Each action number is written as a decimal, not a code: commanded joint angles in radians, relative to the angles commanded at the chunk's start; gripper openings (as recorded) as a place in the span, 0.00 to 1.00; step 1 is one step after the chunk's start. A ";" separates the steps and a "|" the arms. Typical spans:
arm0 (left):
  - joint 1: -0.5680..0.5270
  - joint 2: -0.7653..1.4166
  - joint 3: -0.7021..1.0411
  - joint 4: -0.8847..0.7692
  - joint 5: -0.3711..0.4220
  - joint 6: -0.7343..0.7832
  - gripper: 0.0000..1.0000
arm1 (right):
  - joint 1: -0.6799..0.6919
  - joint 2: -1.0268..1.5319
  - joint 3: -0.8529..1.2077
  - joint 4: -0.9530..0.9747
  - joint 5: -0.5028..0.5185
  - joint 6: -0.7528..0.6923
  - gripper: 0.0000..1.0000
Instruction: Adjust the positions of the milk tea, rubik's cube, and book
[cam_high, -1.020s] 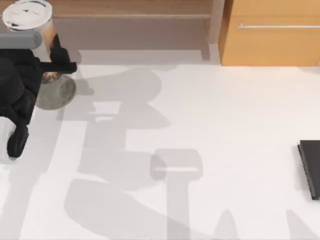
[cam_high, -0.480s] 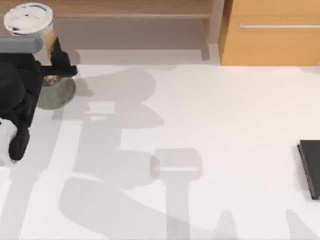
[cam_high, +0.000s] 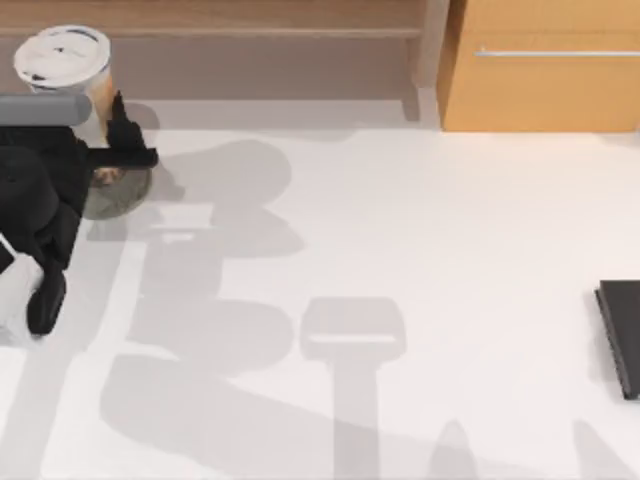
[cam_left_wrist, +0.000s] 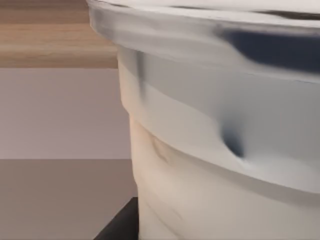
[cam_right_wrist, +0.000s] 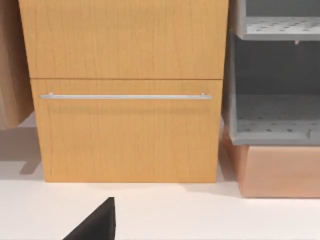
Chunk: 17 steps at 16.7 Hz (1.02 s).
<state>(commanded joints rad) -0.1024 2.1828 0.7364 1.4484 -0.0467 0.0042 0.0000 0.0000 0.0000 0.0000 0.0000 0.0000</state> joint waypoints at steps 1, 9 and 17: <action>0.000 0.000 0.000 0.000 0.000 0.000 0.00 | 0.000 0.000 0.000 0.000 0.000 0.000 1.00; 0.000 0.000 0.000 0.000 0.000 0.000 0.60 | 0.000 0.000 0.000 0.000 0.000 0.000 1.00; 0.000 0.000 0.000 0.000 0.000 0.000 1.00 | 0.000 0.000 0.000 0.000 0.000 0.000 1.00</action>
<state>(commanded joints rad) -0.1024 2.1828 0.7364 1.4484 -0.0467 0.0042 0.0000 0.0000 0.0000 0.0000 0.0000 0.0000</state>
